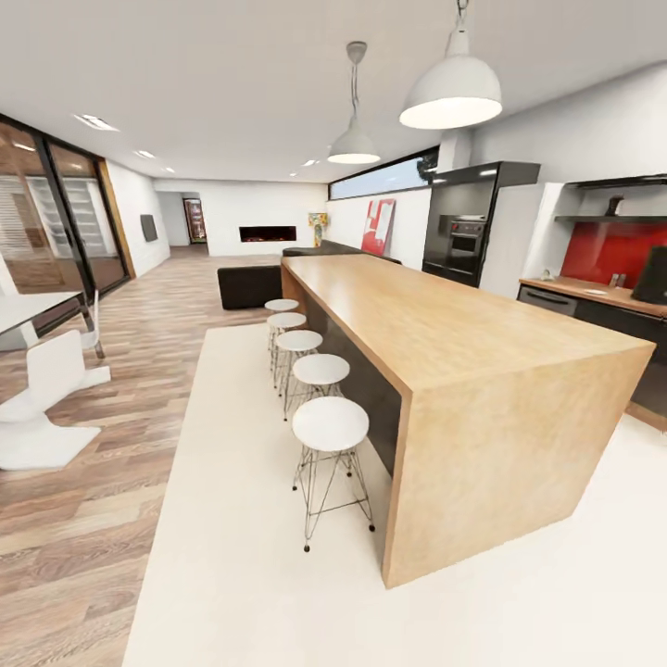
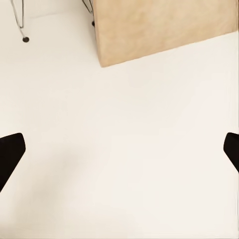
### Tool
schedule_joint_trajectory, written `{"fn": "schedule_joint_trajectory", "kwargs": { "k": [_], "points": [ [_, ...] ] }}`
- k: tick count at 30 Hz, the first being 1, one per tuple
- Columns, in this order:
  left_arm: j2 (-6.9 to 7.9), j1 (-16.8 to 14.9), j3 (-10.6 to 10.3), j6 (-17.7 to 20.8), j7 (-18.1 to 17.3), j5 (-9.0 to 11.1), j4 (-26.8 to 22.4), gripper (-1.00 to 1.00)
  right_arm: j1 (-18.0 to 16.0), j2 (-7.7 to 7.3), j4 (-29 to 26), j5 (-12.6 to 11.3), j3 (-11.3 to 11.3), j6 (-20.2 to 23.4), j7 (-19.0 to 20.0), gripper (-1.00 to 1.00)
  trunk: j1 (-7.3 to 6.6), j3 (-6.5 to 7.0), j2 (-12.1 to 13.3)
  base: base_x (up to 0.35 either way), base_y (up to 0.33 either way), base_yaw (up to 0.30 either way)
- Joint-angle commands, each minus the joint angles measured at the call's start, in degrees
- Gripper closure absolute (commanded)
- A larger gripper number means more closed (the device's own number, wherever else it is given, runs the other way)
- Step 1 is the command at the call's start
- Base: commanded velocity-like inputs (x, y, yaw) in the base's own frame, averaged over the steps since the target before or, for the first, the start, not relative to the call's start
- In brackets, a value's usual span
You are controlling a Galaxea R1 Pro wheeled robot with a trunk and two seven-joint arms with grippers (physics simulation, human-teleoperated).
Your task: Set up a coffee station on the kitchen countertop: keep the coffee maker on the countertop, move the bottle of coffee from the kitchen shelf to the counter next to the coffee maker, place a paper coffee filter on top of the coffee maker, put the saucer next to the coffee maker with the coffee cup on the saucer, and place the electric kettle next to the coffee maker.
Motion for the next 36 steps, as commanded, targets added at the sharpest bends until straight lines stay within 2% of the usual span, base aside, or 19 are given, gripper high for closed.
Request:
{"fn": "schedule_joint_trajectory", "kwargs": {
  "k": [1,36],
  "points": [
    [0.01,-0.03,-0.04,-0.18,0.06,-0.02,0.02,-1.0,-0.02,0.01,-0.02,0.02,-0.05,-0.12,-0.02,-1.0,-0.21,0.1,0.35,0.0,0.0,-0.267],
    [0.1,-0.03,-0.05,-0.18,0.06,0.07,0.02,-1.0,-0.02,0.01,0.06,0.02,-0.05,-0.12,-0.02,-1.0,-7.9,6.39,14.39,0.0,0.0,-0.267]
  ]
}}
